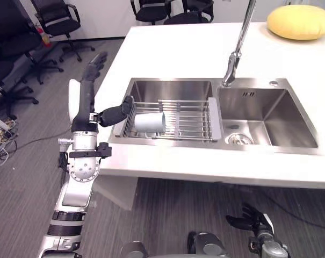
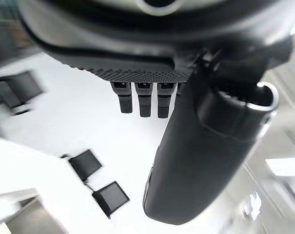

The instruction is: Walk over to the sink, pick up the cup, carry it to the dishwasher, place the cup inside the dishwasher, then close the dishwasher door

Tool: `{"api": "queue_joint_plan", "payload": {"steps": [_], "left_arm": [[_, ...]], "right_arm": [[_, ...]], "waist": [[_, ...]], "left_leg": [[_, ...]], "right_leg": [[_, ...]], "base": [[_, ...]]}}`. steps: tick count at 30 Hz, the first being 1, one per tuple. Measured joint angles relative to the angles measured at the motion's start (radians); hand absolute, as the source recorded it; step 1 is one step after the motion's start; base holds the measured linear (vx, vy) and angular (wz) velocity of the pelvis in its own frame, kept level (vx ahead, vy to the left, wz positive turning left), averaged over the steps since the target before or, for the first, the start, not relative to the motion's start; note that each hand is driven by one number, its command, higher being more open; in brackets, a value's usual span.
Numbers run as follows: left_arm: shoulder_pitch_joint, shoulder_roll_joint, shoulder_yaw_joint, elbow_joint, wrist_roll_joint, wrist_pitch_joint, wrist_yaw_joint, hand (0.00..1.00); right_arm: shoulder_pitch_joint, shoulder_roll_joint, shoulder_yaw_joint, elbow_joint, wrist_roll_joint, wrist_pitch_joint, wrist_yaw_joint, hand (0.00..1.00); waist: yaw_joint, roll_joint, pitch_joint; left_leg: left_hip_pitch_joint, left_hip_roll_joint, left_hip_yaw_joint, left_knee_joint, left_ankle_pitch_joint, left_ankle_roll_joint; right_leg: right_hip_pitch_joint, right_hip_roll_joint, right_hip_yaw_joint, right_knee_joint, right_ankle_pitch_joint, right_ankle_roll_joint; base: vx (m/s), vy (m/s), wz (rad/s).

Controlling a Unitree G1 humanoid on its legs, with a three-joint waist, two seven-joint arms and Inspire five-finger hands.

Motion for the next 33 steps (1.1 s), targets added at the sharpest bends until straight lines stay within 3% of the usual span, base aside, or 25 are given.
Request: {"api": "queue_joint_plan", "payload": {"steps": [1, 2, 3, 4, 5, 7, 11, 18, 33], "left_arm": [[0.0, 0.001, -0.006, -0.006, 0.008, -0.001, -0.008, 0.9], [-0.003, 0.001, -0.023, -0.007, 0.01, -0.005, -0.022, 0.9], [-0.012, 0.003, -0.047, -0.005, 0.014, -0.004, -0.038, 0.9], [-0.015, 0.006, -0.059, -0.002, 0.024, -0.004, -0.045, 0.9], [-0.024, 0.015, -0.089, 0.009, 0.028, -0.002, -0.065, 0.9], [-0.019, 0.035, -0.157, 0.032, 0.032, 0.018, -0.104, 0.9], [0.003, 0.043, -0.242, 0.038, 0.048, 0.034, -0.177, 0.9], [0.018, 0.036, -0.387, 0.054, 0.08, 0.034, -0.249, 0.9], [-0.031, 0.023, -0.404, 0.148, 0.204, 0.042, -0.236, 0.9]], "right_arm": [[0.0, -0.001, 0.0, 0.004, 0.0, 0.0, 0.0, 0.9], [0.003, 0.001, 0.001, 0.01, 0.0, 0.001, 0.002, 0.9], [0.011, 0.0, 0.002, 0.009, 0.0, 0.002, 0.01, 0.9], [0.011, 0.005, 0.002, 0.015, 0.0, 0.003, 0.011, 0.9], [0.015, 0.029, 0.002, 0.026, 0.0, 0.004, 0.012, 0.9], [0.026, 0.051, 0.002, 0.031, -0.001, 0.005, 0.015, 0.9], [0.035, 0.069, 0.006, 0.035, -0.004, 0.007, 0.017, 0.9], [0.03, 0.078, 0.042, 0.054, -0.014, 0.009, 0.021, 0.9], [0.023, 0.108, 0.082, 0.047, -0.041, 0.01, 0.028, 0.9]], "waist": [[0.001, 0.003, -0.001], [0.001, 0.01, -0.004], [0.0, 0.036, -0.01], [-0.002, 0.046, -0.012], [-0.004, 0.018, -0.009], [0.001, -0.008, -0.004], [-0.002, -0.009, -0.004], [-0.02, -0.013, -0.008], [-0.034, -0.031, -0.048]], "left_leg": [[-0.006, -0.014, -0.002, -0.071, 0.004, -0.002], [-0.009, -0.045, -0.012, -0.228, 0.06, -0.003], [-0.009, -0.059, -0.037, -0.362, 0.247, -0.008], [-0.001, -0.054, -0.034, -0.38, 0.235, -0.004], [0.015, -0.078, -0.036, -0.416, 0.243, 0.002], [0.03, -0.115, -0.022, -0.466, 0.254, 0.018], [0.063, -0.143, 0.001, -0.523, 0.265, 0.032], [0.102, -0.149, -0.003, -0.634, 0.322, 0.022], [0.135, -0.146, 0.023, -0.744, 0.386, 0.028]], "right_leg": [[0.007, -0.002, 0.002, -0.01, 0.001, 0.002], [0.017, -0.005, 0.003, -0.016, 0.002, 0.008], [0.021, 0.012, 0.006, -0.016, -0.005, 0.039], [0.024, 0.02, 0.009, -0.012, -0.013, 0.052], [0.02, 0.001, 0.01, -0.001, -0.022, 0.069], [0.009, -0.031, 0.02, -0.002, -0.03, 0.081], [0.015, -0.051, 0.038, -0.024, -0.025, 0.091], [0.026, -0.036, 0.024, -0.064, -0.008, 0.109], [0.024, -0.018, 0.042, -0.144, 0.049, 0.106]], "base": [[0.26, 0.106, -0.04], [0.26, 0.146, -0.08], [0.22, 0.129, -0.09], [0.2, 0.135, 0.03], [0.11, 0.077, 0.08], [0.13, 0.131, 0.05], [0.07, 0.077, -0.09], [0.02, -0.015, 0.01], [-0.03, 0.011, -0.05]]}}
